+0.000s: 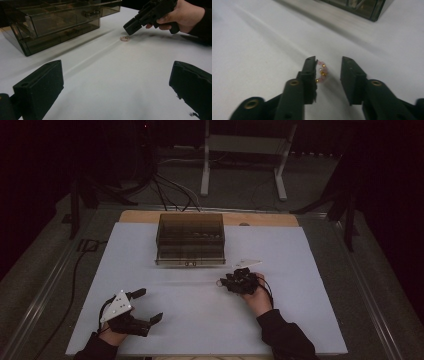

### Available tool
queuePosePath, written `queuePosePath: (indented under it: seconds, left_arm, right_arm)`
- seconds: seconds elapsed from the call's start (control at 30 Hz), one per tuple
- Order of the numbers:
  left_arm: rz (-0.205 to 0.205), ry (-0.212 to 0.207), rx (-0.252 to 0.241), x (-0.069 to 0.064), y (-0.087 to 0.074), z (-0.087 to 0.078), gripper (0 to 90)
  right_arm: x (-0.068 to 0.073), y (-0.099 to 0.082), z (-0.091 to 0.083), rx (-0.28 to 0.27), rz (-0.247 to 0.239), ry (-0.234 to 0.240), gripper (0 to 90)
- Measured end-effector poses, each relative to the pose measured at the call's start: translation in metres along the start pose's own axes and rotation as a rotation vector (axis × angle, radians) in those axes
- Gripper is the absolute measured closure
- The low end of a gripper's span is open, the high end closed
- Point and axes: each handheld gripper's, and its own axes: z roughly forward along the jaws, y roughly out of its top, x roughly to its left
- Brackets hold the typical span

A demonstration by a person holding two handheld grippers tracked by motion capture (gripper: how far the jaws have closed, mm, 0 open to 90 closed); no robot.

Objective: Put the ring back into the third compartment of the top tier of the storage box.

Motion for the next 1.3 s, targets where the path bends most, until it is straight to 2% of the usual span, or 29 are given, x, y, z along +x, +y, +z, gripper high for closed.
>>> queuePosePath:
  seconds: [0.13, 0.23, 0.4, 0.6, 0.8, 1.2, 1.3]
  left_arm:
    - [0.012, 0.0, 0.005, -0.002, 0.001, 0.0, 0.5]
    - [0.015, -0.004, 0.005, -0.003, 0.001, 0.001, 0.5]
    - [0.008, -0.003, 0.004, -0.002, 0.001, 0.0, 0.5]
    - [0.007, -0.003, 0.002, -0.001, 0.001, 0.0, 0.5]
    - [0.007, -0.003, 0.003, -0.001, 0.0, 0.0, 0.5]
    - [0.006, 0.001, 0.003, -0.001, 0.001, 0.0, 0.5]
    - [0.013, 0.002, 0.015, -0.002, 0.0, 0.001, 0.5]
  right_arm:
    - [0.001, 0.0, 0.004, 0.008, 0.003, 0.005, 73.6]
    - [0.005, 0.0, 0.009, 0.027, -0.014, 0.008, 76.6]
    - [0.008, 0.001, 0.011, 0.045, -0.048, -0.02, 85.0]
    - [0.008, 0.002, 0.011, 0.051, -0.054, -0.023, 86.7]
    - [0.007, 0.002, 0.011, 0.05, -0.026, -0.016, 87.6]
    - [0.008, 0.004, 0.002, 0.038, -0.018, -0.016, 87.9]
    - [0.007, 0.005, -0.001, 0.033, -0.013, -0.015, 87.9]
